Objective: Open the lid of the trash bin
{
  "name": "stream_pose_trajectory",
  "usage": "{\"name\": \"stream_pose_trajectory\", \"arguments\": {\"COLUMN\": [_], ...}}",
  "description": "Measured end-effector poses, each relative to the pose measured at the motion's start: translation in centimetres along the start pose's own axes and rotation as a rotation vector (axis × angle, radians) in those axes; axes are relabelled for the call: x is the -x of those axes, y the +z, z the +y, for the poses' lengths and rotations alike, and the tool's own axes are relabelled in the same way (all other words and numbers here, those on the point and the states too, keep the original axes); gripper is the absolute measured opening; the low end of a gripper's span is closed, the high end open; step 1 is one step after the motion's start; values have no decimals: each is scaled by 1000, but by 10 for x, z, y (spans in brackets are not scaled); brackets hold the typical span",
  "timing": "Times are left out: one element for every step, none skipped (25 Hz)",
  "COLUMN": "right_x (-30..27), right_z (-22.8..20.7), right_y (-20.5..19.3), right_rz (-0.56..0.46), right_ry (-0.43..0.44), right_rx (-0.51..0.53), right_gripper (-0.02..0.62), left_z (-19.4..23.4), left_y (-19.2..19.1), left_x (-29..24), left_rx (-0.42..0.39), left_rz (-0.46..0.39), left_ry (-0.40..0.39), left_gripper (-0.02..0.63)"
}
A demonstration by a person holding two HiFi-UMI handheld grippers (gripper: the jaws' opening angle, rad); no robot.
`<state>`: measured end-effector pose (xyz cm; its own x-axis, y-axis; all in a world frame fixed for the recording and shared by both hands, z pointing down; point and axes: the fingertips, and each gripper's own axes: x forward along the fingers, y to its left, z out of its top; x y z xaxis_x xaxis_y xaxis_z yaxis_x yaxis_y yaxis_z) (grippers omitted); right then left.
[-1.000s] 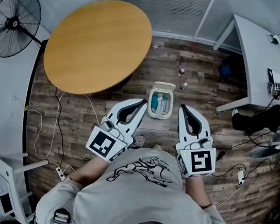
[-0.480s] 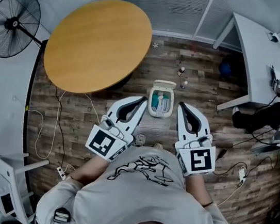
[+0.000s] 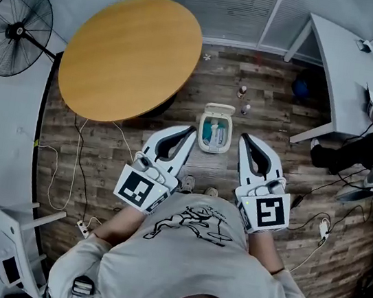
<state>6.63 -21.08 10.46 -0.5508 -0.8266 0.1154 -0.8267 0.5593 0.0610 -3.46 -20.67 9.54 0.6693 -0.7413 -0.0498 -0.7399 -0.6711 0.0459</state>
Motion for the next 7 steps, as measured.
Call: {"name": "stream_pose_trajectory", "arguments": {"right_x": [1, 2, 2, 3, 3, 4, 4], "right_z": [-1, -2, -3, -5, -7, -8, -10], "right_y": [-1, -1, -2, -2, -2, -2, -2], "right_rz": [0, -1, -1, -1, -1, 0, 1], "right_ry": [-2, -4, -5, -6, -7, -8, -9], "right_rx": [-2, -4, -5, -6, -6, -6, -6], "right_gripper": [5, 5, 5, 5, 5, 5, 5], "left_z": [-1, -1, -1, -2, -3, -3, -4], "left_y": [-1, -2, -2, -2, -3, -3, -3], "left_x": [0, -1, -2, -4, -5, -7, -8], "left_rx": [1, 1, 1, 1, 2, 3, 5], "left_rz": [1, 3, 4, 5, 5, 6, 7], "left_ry": [-1, -1, -1, -2, -3, -4, -5], "left_gripper": [18, 18, 18, 18, 18, 18, 18]}}
